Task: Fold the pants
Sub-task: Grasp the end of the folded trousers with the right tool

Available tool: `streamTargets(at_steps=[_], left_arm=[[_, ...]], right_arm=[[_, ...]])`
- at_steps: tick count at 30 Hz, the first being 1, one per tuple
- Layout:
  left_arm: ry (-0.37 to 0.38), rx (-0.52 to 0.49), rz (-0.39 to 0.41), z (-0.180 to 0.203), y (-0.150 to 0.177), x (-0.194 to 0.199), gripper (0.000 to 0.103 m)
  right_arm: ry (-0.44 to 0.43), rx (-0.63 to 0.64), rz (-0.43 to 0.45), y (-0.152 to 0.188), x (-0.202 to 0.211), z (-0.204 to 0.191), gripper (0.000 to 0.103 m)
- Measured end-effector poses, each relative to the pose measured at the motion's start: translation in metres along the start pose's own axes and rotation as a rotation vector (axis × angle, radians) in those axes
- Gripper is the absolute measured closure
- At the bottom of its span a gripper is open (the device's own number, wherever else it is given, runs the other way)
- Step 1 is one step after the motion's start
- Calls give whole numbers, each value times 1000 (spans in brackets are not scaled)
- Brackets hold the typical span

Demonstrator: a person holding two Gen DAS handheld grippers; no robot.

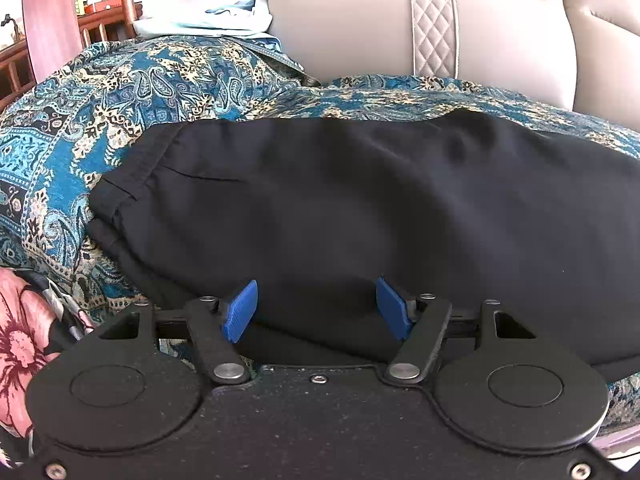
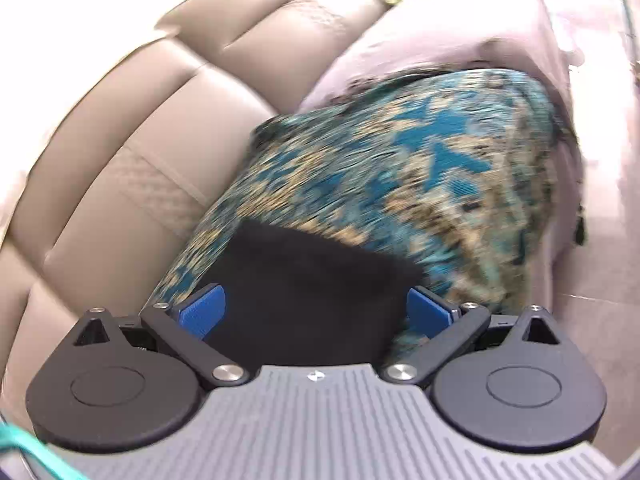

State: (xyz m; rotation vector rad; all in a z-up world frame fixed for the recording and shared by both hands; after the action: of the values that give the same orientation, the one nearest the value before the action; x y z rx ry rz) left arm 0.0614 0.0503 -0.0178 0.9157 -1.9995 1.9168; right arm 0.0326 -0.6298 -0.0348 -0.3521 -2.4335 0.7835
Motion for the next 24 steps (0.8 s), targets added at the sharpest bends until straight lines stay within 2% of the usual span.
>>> streamTargets(at_steps=[4, 6, 12, 14, 16, 20, 21, 22, 23, 24], left_arm=[[-7, -5, -7, 0, -1, -1, 35], [-10, -5, -9, 0, -1, -2, 34], [-19, -10, -5, -1, 0, -2, 32], [-23, -14, -3, 0, 0, -1, 32], [-24, -14, -3, 0, 0, -1, 32], [-21, -10, -8, -1, 0, -2, 31], [-21, -8, -9, -1, 0, -2, 31], [-20, -6, -9, -2, 0, -2, 31], [-19, -5, -9, -2, 0, -2, 31], [-18, -3, -8, -3, 0, -2, 31]], right_arm=[[-35, -88, -85, -2, -13, 16, 6], [-54, -125, -99, 0, -16, 19, 6], [-96, -15, -106, 6, -26, -2, 9], [-96, 30, -100, 6, -30, -8, 22], [-89, 76, -94, 6, -37, -15, 31], [-92, 177, -85, 9, -41, -24, 34], [-84, 215, -83, 10, -41, -27, 39], [-61, 252, -76, 12, -40, -29, 54], [-29, 283, -68, 13, -39, -30, 78], [-7, 305, -72, 16, -36, -31, 83]])
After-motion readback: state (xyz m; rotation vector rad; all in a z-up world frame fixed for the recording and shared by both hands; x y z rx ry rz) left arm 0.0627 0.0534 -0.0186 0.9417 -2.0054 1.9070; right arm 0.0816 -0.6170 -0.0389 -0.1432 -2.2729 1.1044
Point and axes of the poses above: each gripper's, at about its wrist camera, not at the fingertips, and x roughly against the way its jaws point, z to its right, y to its underside, the point moved 7 cm from there along -x, roughly the way its jaws point, and after that the axes turned 7 degrees about z, right-handed, at the moved point
